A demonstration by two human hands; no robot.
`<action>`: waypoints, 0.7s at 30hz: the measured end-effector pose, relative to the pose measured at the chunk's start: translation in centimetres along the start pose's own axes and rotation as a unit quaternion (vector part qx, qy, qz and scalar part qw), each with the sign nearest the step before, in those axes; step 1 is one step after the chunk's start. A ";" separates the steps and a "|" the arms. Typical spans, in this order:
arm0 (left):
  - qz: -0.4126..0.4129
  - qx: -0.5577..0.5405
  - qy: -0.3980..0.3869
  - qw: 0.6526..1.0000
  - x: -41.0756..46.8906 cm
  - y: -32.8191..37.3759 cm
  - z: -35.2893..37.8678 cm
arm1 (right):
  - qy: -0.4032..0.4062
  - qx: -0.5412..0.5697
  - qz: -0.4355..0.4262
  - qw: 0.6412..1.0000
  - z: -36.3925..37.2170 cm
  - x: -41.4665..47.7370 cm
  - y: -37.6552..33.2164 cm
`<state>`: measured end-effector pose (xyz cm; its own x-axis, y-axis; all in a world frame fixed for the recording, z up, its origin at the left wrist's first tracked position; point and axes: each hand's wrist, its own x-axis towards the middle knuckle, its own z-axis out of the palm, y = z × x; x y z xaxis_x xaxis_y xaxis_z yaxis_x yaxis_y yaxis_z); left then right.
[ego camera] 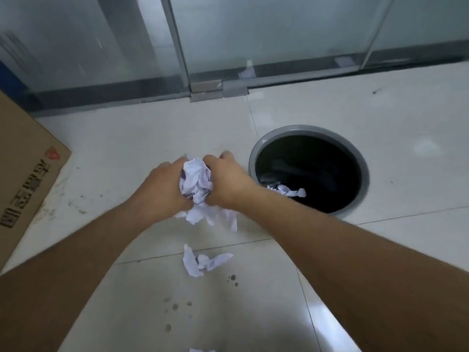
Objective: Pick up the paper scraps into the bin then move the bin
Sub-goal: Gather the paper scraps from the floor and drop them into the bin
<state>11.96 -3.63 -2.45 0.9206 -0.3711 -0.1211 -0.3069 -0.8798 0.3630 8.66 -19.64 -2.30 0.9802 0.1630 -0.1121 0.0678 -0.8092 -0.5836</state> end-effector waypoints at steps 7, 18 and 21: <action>0.090 -0.062 0.046 0.993 5.0 13.1 -2.8 | 0.094 -0.058 0.040 0.993 -13.4 -3.0 4.3; 0.115 -0.090 0.023 0.989 6.4 18.1 2.4 | 0.132 -0.058 0.107 0.984 -13.2 -5.7 11.1; 0.098 -0.100 0.006 0.990 6.0 18.5 3.6 | 0.134 -0.071 0.120 0.981 -12.7 -6.1 11.9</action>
<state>10.90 -23.20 0.25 0.8513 -0.5243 -0.0202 -0.4268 -0.7143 0.5546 5.83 -37.44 1.69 0.9836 -0.1804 -0.0048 -0.1636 -0.8802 -0.4455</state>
